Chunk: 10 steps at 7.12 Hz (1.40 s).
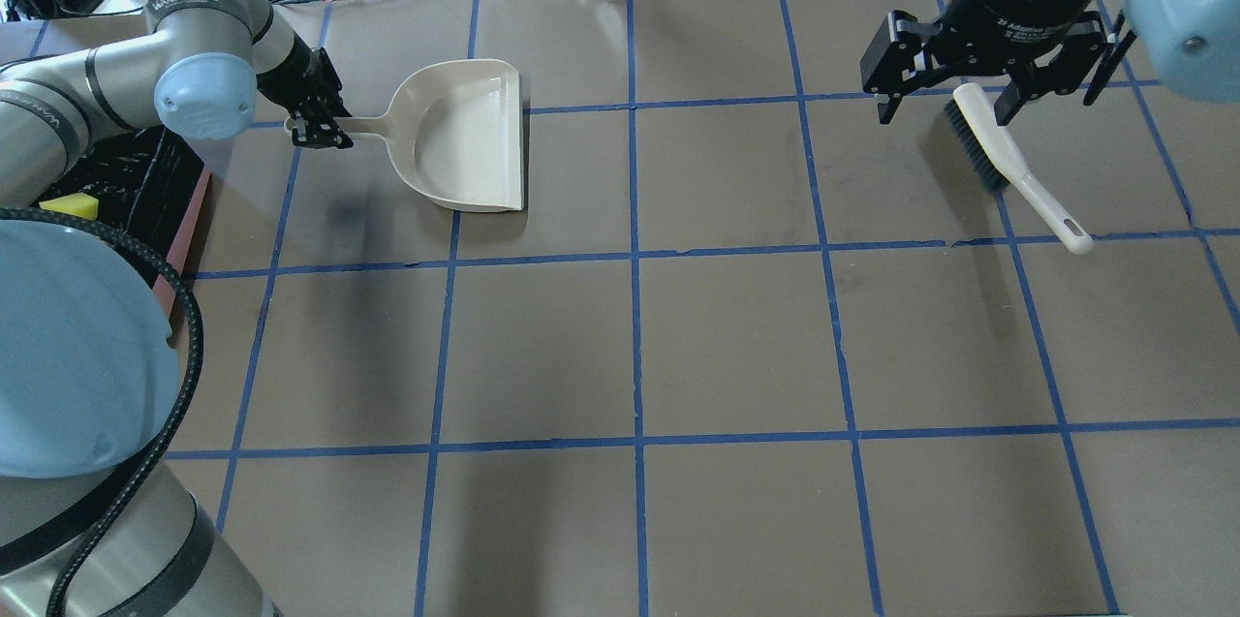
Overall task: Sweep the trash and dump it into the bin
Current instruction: 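Set the dustpan flat on the table with the left gripper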
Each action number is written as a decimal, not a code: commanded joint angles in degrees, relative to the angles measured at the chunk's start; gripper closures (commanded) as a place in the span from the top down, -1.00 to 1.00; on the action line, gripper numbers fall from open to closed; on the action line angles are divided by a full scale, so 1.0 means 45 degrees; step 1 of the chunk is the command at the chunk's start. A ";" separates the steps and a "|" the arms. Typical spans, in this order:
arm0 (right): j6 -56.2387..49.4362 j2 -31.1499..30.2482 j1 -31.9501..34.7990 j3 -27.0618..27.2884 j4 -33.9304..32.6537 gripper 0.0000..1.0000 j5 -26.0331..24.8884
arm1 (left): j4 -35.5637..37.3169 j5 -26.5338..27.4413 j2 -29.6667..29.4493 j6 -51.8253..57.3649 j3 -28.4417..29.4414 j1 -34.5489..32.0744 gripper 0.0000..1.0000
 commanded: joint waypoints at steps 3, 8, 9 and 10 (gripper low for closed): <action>-0.0001 0.0001 0.0000 0.0000 -0.0002 1.00 -0.0002 | -0.0204 0.0182 0.0233 -0.0108 -0.0195 0.0021 -0.85; -0.0001 0.0001 0.0000 0.0000 0.0017 1.00 -0.0022 | -0.0379 0.1276 0.0545 -0.0089 -0.0390 -0.0095 0.08; 0.0018 0.0001 0.0000 0.0000 0.0017 1.00 -0.0022 | -0.0534 0.1276 0.0933 0.1110 -0.0294 -0.0541 0.00; 0.0018 0.0001 0.0000 0.0000 -0.0002 1.00 -0.0022 | -0.0690 0.1682 0.1459 0.4273 -0.0215 -0.1048 -0.01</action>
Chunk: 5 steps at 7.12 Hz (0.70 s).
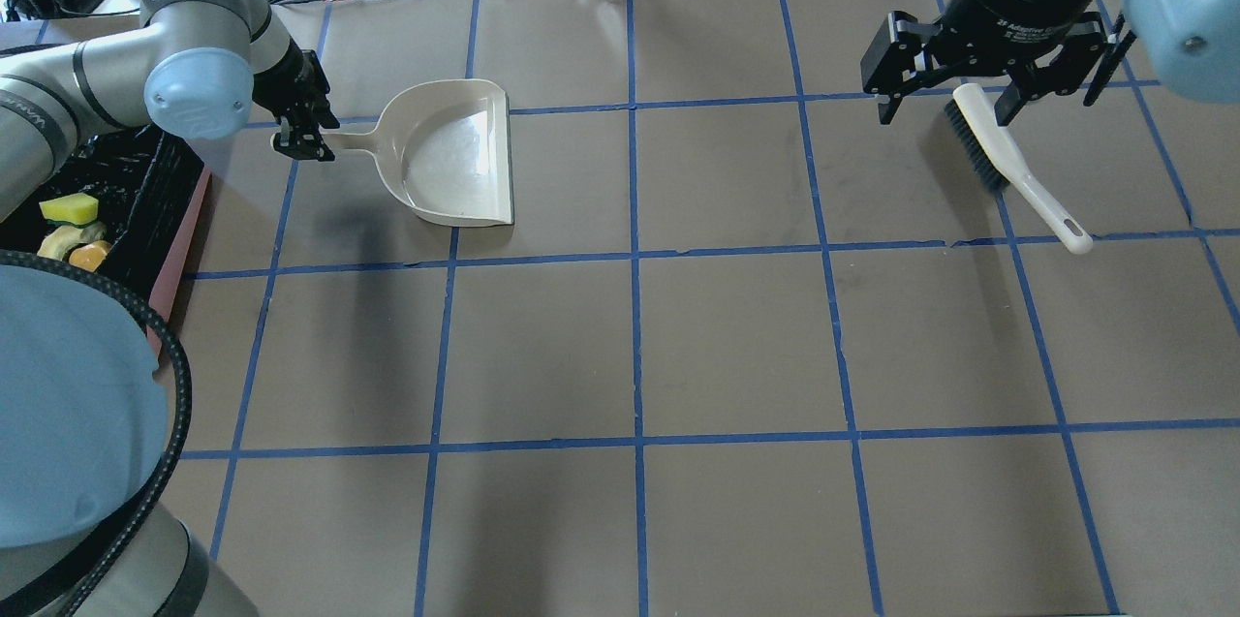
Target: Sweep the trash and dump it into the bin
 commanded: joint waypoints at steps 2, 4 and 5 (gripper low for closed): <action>0.0005 0.0000 0.0000 0.0000 0.0006 1.00 0.0000 | -0.2365 0.0974 0.1913 0.8242 0.0490 -0.0844 0.04; 0.0005 -0.0019 0.0000 0.0000 0.0006 1.00 0.0000 | -0.2662 0.1170 0.3126 1.3859 0.0493 -0.0708 0.99; -0.0014 -0.0019 0.0000 0.0000 0.0006 1.00 -0.0019 | -0.3284 0.1266 0.3517 1.4224 0.0493 -0.0785 1.00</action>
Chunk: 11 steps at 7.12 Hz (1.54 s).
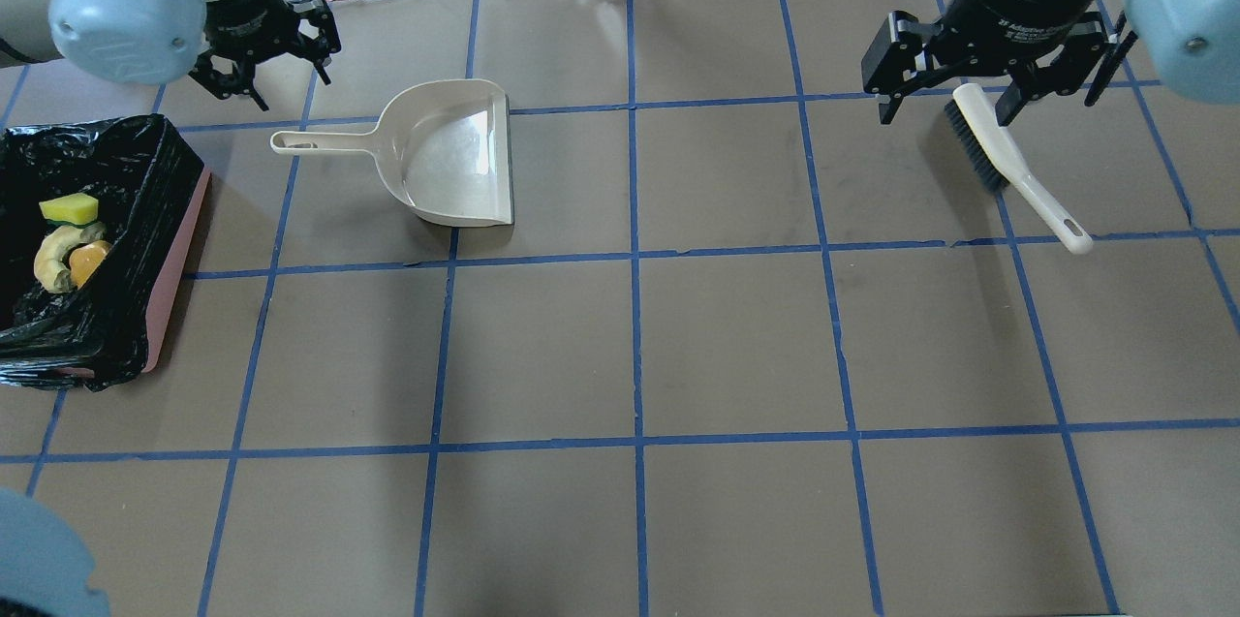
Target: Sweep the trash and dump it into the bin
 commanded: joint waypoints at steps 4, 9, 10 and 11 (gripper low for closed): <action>0.0004 -0.0297 0.0000 -0.0136 -0.0038 1.00 -0.0053 | -0.2802 -0.1450 0.2006 0.3042 -0.0560 -0.0149 1.00; -0.0132 -0.0319 0.0000 -0.0058 0.0138 1.00 -0.0171 | -0.4132 -0.2087 0.2439 0.4267 -0.0129 -0.0226 1.00; -0.0152 -0.0300 0.0020 -0.0039 0.0157 1.00 -0.0171 | -0.4422 -0.2067 0.2458 0.4248 -0.0129 -0.0208 1.00; -0.0094 -0.0281 0.0000 -0.0058 0.0138 1.00 -0.0190 | -0.4541 -0.2009 0.2574 0.4248 -0.0129 -0.0169 1.00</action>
